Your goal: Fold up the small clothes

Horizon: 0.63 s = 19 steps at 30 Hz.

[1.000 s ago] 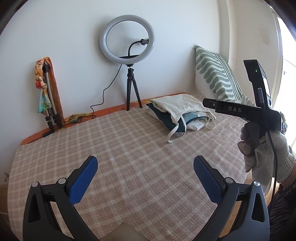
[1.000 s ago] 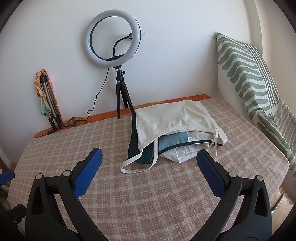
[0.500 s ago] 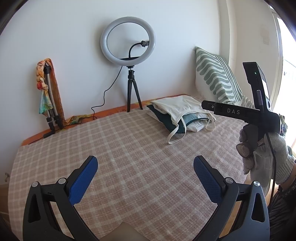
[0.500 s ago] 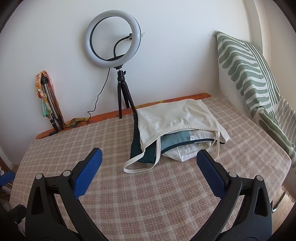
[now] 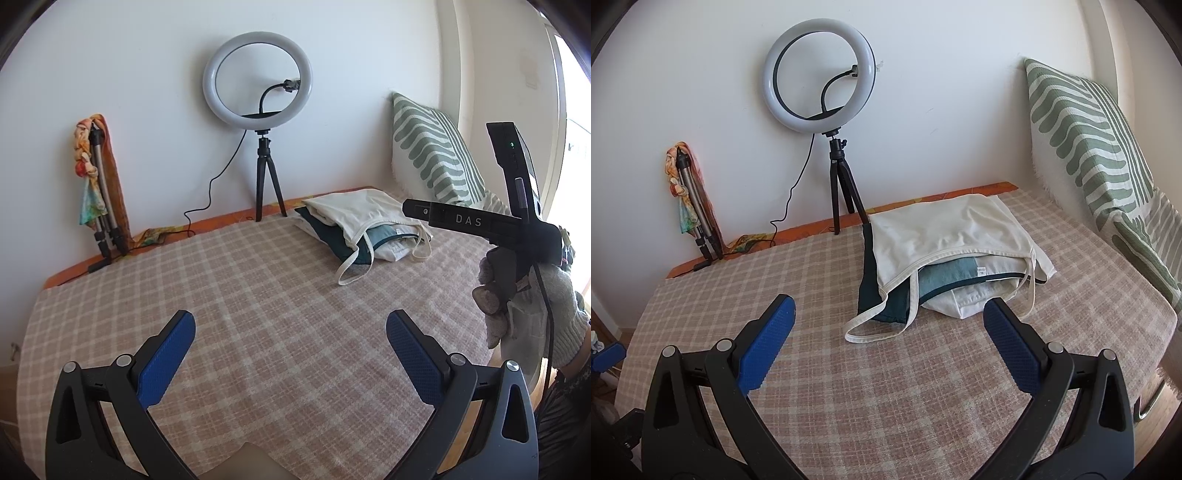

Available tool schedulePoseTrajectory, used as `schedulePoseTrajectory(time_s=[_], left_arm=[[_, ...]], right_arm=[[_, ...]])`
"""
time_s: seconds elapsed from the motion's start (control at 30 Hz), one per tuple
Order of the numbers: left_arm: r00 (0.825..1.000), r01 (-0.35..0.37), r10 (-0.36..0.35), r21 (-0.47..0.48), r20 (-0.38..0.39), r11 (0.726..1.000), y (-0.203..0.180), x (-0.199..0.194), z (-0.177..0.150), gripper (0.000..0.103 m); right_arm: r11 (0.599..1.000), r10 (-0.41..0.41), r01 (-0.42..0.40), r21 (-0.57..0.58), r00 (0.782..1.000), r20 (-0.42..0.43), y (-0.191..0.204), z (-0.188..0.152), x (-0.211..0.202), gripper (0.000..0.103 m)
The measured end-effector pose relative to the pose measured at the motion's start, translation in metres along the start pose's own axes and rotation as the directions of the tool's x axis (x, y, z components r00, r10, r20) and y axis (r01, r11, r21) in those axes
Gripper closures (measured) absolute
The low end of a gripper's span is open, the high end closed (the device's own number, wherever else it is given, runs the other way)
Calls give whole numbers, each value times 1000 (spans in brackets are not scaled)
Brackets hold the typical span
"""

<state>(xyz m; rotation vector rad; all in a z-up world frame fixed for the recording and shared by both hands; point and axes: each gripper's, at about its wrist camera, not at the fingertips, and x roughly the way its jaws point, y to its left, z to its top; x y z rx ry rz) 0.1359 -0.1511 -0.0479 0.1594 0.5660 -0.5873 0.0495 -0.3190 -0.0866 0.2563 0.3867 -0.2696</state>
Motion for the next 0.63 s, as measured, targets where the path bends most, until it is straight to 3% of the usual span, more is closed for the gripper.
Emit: schedulePoseTrajectory(time_s=[0.63], left_arm=[[1000, -8, 8, -8, -7, 1000, 3, 2, -2, 0]], right_arm=[[1000, 18, -18, -7, 1000, -12, 5, -2, 3, 0]])
